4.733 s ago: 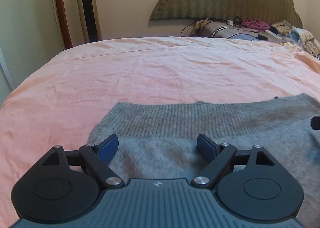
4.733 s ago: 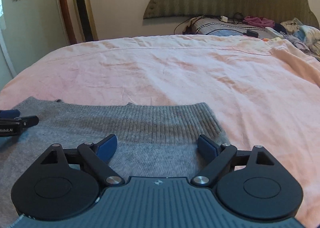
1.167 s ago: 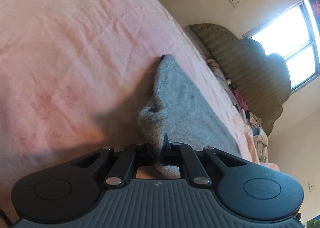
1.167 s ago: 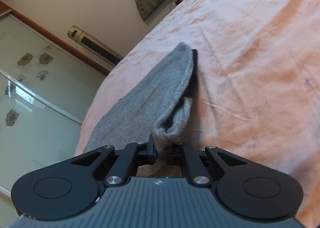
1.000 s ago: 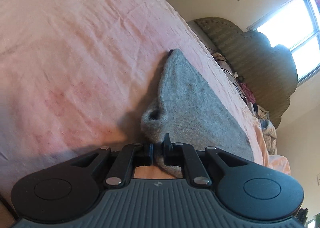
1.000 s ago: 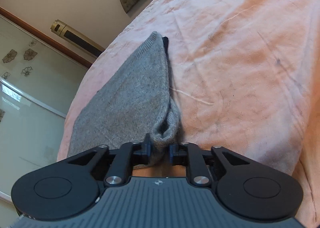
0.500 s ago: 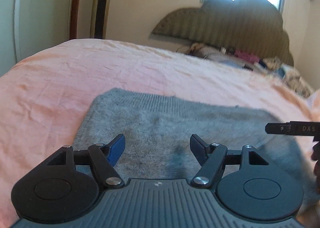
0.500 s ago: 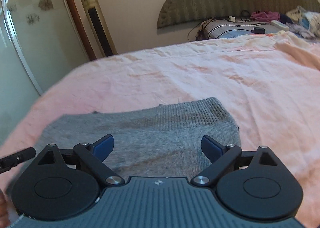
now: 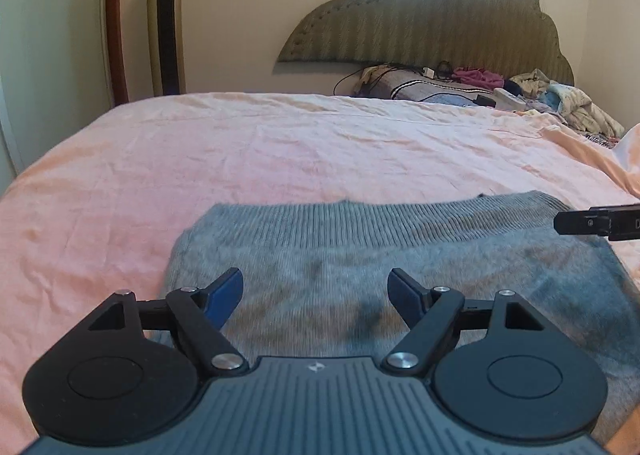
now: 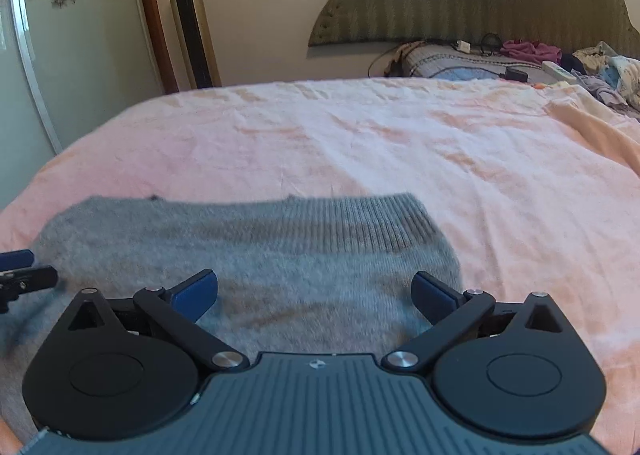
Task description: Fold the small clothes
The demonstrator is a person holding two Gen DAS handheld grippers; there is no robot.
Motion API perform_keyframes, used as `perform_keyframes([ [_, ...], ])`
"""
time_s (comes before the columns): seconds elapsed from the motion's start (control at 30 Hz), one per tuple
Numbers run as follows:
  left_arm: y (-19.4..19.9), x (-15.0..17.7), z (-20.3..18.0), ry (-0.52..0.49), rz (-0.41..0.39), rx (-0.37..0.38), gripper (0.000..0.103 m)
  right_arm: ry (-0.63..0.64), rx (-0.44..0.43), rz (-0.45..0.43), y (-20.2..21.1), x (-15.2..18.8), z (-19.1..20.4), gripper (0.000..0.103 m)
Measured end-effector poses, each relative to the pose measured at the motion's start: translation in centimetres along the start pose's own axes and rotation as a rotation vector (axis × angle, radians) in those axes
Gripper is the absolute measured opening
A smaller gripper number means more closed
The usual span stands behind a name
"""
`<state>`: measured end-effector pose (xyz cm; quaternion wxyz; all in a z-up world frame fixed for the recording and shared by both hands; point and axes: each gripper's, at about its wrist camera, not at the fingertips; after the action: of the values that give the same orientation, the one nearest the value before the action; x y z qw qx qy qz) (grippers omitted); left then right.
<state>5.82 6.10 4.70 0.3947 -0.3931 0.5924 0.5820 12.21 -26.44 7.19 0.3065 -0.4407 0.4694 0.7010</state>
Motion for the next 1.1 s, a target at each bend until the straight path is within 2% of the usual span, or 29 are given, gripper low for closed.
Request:
perform_keyframes([
  [0.07, -3.5, -0.8, -0.2, -0.014, 0.043, 0.008, 0.08, 0.023, 0.025, 0.031, -2.2, -0.7, 0.1, 0.103],
  [0.17, -7.9, -0.5, 0.4, -0.038, 0.131, -0.039, 0.082, 0.064, 0.091, 0.154, -6.6, 0.3, -0.3, 0.103],
  [0.2, -8.2, -0.2, 0.8, -0.046, 0.107, -0.034, 0.092, 0.096, 0.096, 0.132, -6.9, 1.1, -0.4, 0.103],
  [0.23, -8.5, 0.2, 1.3, -0.051, 0.095, -0.032, 0.096, 0.103, 0.077, 0.093, -6.6, 1.8, -0.6, 0.103],
  [0.3, -9.0, 0.2, 1.9, -0.025, 0.109, -0.021, 0.103, 0.072, 0.071, 0.078, -6.4, 2.0, -1.0, 0.103],
  [0.4, -9.3, 0.1, 1.6, -0.036, 0.113, -0.041, 0.103, 0.089, 0.079, 0.085, -6.6, 2.0, -0.7, 0.103],
  [0.5, -8.5, 0.0, 1.4, -0.036, 0.106, -0.076, 0.103, 0.084, 0.082, 0.076, -6.2, 2.0, -0.7, 0.103],
  [0.57, -6.6, 0.0, 1.1, -0.019, 0.099, -0.107, 0.103, 0.078, 0.096, 0.072, -5.4, 1.8, -0.6, 0.103],
  [0.63, -3.7, 0.3, 1.0, 0.017, 0.077, -0.07, 0.103, 0.043, 0.112, 0.045, -3.3, 1.5, -0.2, 0.103],
  [0.73, -0.3, 1.5, 0.8, 0.078, 0.076, 0.015, 0.103, 0.027, 0.006, 0.025, -0.6, 1.8, 0.9, 0.103],
  [0.8, 0.4, 2.8, 0.3, 0.057, 0.088, 0.023, 0.103, 0.093, 0.012, 0.072, -0.8, 3.0, 1.8, 0.103],
  [0.83, 0.8, 3.5, 0.0, 0.021, 0.051, 0.016, 0.103, 0.125, 0.015, 0.06, -0.8, 3.9, 2.0, 0.103],
  [0.87, 1.0, 3.9, -0.1, 0.019, 0.036, 0.018, 0.103, 0.106, 0.003, 0.014, -0.5, 4.5, 1.7, 0.103],
  [0.93, 1.0, 3.7, 0.2, 0.043, 0.034, 0.012, 0.103, 0.051, 0.004, 0.011, -0.4, 4.3, 0.8, 0.103],
  [1.1, 1.0, 3.8, 0.1, 0.039, 0.029, 0.008, 0.103, 0.068, 0.025, 0.006, -0.1, 4.3, 1.3, 0.103],
])
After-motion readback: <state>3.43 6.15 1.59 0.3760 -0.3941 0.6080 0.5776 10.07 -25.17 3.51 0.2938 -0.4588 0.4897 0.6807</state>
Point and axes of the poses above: each gripper's, at about its wrist camera, not at the fingertips, and y roughly against the way its jaws point, z to its left, x to its underside, and after that the axes turned 14 degrees about -z, right-handed
